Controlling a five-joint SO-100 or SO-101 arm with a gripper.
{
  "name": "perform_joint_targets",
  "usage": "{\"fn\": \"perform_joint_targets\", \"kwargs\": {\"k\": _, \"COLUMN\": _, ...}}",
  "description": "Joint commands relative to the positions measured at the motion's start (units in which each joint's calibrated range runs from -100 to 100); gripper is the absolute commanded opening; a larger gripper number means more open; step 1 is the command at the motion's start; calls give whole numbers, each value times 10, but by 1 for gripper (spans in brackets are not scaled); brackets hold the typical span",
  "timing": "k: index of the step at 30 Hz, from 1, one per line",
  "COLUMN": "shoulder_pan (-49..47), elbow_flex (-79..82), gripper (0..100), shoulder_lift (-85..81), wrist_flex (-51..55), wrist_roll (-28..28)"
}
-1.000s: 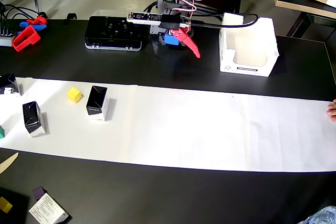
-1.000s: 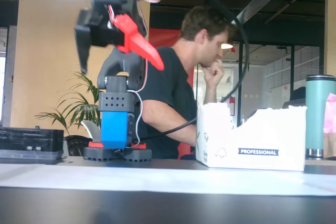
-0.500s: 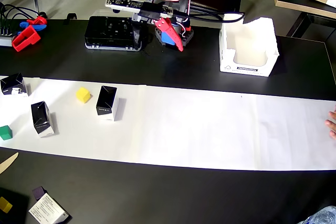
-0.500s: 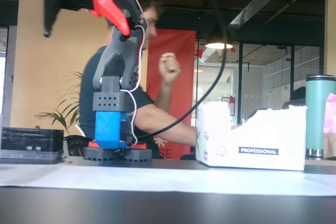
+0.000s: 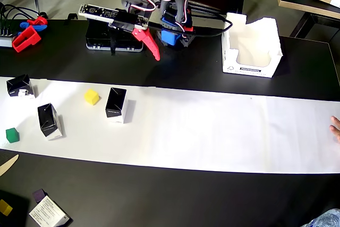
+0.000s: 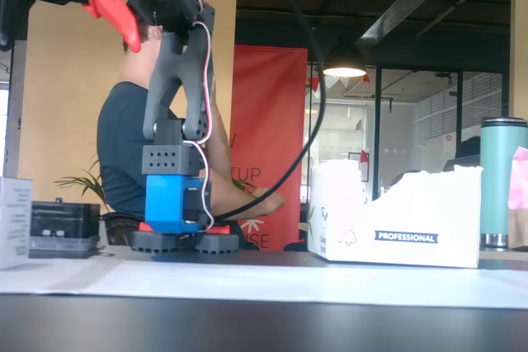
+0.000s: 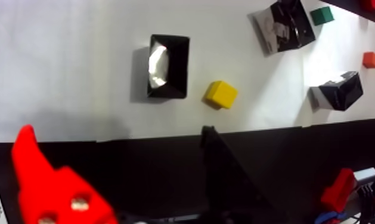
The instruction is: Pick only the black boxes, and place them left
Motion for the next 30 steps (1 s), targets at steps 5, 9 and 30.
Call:
{"fn": "perform_joint_targets", "kwargs": {"k": 5, "shoulder_pan": 5, "elbow_flex": -118, "gripper": 52, "shoulder_lift": 89, "wrist_flex": 1, "wrist_roll": 1}}
{"fn": "perform_joint_targets", "kwargs": {"k": 9, "shoulder_pan": 5, "elbow_flex": -123, "gripper": 52, "shoulder_lift": 130, "wrist_flex": 0, "wrist_roll": 1}}
{"fn": "perform_joint_targets", "kwargs": {"k": 30, "shoulder_pan": -109, "elbow_flex": 1, "gripper": 52, "shoulder_lift": 257, "wrist_flex": -185, "wrist_roll": -39}}
